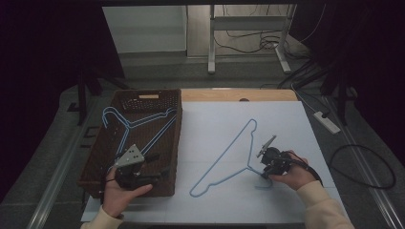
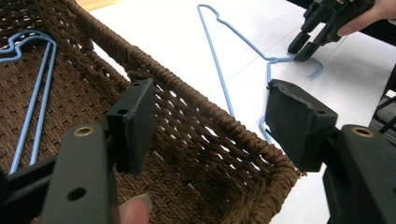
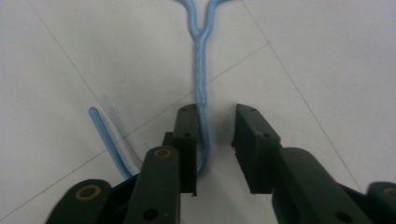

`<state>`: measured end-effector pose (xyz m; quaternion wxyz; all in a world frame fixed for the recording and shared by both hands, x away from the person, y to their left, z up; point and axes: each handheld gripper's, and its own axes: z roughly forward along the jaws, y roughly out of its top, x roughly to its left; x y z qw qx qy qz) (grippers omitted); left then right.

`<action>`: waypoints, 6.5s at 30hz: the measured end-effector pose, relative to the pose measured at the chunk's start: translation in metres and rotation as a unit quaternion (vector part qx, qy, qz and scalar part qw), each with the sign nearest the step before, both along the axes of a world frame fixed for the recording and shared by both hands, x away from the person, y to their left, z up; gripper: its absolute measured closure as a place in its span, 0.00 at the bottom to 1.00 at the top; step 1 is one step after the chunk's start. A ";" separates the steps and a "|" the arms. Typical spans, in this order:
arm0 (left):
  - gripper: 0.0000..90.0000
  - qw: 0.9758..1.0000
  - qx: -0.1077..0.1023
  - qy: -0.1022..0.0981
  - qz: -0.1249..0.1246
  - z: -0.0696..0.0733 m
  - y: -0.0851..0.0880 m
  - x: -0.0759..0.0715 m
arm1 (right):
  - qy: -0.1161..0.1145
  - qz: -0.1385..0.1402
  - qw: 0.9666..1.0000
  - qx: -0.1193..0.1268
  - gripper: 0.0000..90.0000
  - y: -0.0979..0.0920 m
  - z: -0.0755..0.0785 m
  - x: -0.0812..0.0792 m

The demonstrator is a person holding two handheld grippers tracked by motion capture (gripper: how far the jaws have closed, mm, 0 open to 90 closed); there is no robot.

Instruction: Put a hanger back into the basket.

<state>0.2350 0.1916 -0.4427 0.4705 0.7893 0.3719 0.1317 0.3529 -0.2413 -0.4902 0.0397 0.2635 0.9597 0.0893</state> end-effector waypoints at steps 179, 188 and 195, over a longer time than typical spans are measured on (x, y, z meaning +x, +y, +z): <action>0.96 0.998 0.031 0.002 -0.062 -0.010 -0.150 0.044 | -0.185 -0.140 0.912 0.338 0.40 -0.077 0.017 -0.027; 0.96 0.997 0.004 -0.010 -0.072 0.014 -0.138 0.036 | -0.183 -0.130 0.918 0.328 0.40 -0.072 0.014 -0.029; 0.96 0.997 -0.026 -0.022 -0.076 0.038 -0.116 0.033 | -0.182 -0.125 0.920 0.323 0.40 -0.069 0.012 -0.030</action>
